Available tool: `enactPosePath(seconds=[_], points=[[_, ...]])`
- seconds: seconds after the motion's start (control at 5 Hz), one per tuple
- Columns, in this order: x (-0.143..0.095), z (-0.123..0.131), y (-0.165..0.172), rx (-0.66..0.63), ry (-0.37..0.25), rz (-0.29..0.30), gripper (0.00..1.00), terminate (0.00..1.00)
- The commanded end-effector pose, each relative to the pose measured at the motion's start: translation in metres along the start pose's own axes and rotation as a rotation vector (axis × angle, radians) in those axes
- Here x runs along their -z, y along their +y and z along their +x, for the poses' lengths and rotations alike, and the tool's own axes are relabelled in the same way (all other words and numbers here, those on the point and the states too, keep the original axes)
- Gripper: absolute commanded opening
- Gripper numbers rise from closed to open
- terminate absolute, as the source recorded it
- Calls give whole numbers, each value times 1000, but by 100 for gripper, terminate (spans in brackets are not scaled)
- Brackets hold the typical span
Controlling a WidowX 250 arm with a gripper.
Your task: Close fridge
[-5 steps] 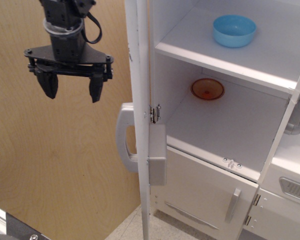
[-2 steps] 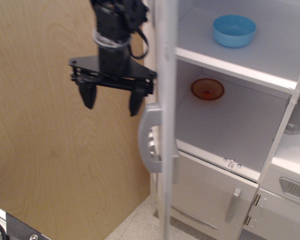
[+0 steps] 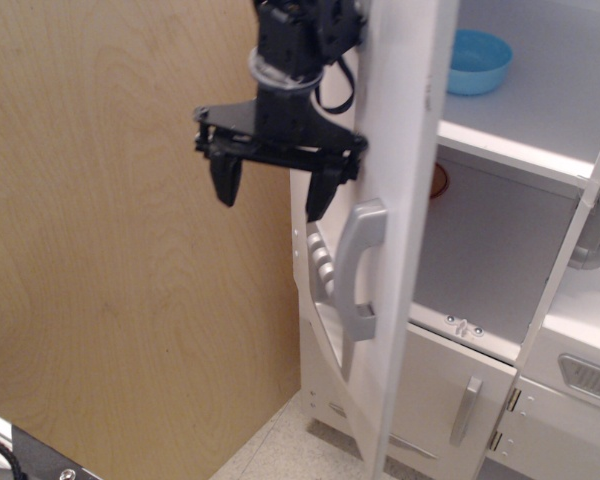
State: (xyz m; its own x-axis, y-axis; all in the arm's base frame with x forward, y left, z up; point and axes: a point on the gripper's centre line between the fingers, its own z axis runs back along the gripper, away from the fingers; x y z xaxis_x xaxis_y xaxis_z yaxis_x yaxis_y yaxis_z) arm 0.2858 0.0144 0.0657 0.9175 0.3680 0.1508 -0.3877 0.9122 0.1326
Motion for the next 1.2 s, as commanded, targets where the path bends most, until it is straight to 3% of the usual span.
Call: enactPosePath(seconds=[0.0,0.4,1.0], points=[[-15,30,-18,-21,-86,-16,100,0],[-28,38,-34,-10,-95,-41,100,0],[-59,48,-56,8,-68,-132,100,0]])
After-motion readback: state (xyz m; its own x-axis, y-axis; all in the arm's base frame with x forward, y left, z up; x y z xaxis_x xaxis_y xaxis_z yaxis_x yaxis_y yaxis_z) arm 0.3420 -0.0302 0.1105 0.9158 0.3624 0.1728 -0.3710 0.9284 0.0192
